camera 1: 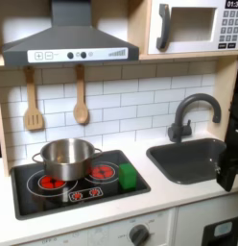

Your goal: Slide pot right

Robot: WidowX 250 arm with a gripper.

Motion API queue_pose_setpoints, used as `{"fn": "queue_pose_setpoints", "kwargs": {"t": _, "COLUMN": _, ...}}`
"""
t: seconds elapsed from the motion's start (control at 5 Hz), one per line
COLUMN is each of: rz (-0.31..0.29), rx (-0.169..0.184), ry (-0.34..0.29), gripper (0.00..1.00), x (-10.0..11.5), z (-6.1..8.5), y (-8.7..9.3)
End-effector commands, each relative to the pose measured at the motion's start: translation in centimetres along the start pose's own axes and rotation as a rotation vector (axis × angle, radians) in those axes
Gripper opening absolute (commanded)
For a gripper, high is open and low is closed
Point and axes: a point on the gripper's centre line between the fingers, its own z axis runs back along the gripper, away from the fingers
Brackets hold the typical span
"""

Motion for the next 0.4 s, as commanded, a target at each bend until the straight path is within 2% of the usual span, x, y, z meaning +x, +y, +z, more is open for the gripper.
{"fn": "queue_pose_setpoints", "kwargs": {"t": 0.0, "rz": -0.001, "rx": 0.0, "ry": 0.002, "gripper": 1.0, "x": 0.0, "z": 0.0, "y": 0.0}}
{"fn": "queue_pose_setpoints", "kwargs": {"t": 0.2, "rz": -0.022, "rx": 0.027, "ry": -0.035, "gripper": 1.0, "x": 3.0, "z": 0.1, "y": 1.2}}
